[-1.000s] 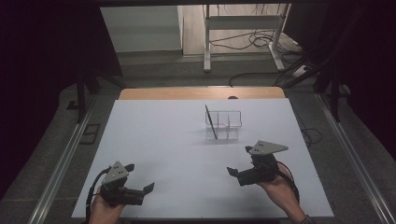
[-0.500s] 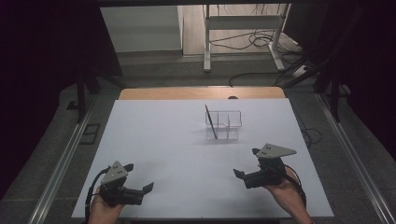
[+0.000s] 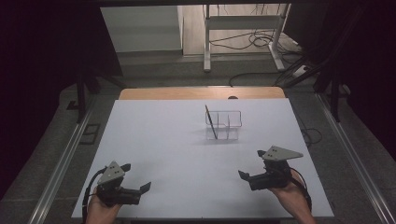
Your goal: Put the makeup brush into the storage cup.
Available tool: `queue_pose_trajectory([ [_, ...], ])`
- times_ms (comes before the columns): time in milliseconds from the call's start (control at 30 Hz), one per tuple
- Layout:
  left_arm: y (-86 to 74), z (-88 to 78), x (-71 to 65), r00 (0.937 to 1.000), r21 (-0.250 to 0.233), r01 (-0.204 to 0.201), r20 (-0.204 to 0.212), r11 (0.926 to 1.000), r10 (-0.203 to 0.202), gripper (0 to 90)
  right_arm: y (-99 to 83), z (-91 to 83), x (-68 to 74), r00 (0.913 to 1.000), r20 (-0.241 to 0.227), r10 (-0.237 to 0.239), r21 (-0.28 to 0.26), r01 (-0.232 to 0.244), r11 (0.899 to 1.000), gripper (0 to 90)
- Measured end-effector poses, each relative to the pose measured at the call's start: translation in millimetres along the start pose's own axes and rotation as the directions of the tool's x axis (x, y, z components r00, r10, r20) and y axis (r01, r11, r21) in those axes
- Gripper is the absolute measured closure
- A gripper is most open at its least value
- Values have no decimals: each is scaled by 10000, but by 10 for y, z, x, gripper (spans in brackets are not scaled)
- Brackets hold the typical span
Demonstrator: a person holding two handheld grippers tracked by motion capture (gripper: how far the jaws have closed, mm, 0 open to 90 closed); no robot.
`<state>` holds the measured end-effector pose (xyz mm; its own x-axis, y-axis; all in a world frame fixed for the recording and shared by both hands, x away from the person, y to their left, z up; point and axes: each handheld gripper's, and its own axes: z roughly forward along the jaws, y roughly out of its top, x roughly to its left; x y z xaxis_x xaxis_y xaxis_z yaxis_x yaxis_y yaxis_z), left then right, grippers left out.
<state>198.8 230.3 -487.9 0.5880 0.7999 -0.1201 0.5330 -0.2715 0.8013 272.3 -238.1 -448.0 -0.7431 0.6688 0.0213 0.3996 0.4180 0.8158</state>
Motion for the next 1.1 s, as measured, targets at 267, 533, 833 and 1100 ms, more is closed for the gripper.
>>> queue_pose_trajectory([
  [267,-25,-37,38,9999,-19,77,-102,10000,-78,0,-62,-60,-39,9998,146,153,0,-153,9999,0],
  [533,-51,-76,75,9997,-87,141,-176,9999,-142,0,-130,-122,-80,9991,276,309,15,-310,9995,0],
  [833,-81,-120,112,9994,-197,247,-246,9995,-252,0,-216,-201,-142,9973,515,530,-72,-527,9986,0],
  [1100,-97,-138,128,9990,-240,308,-306,9992,-315,0,-291,-259,-177,9956,787,516,-109,-509,9986,0],
])
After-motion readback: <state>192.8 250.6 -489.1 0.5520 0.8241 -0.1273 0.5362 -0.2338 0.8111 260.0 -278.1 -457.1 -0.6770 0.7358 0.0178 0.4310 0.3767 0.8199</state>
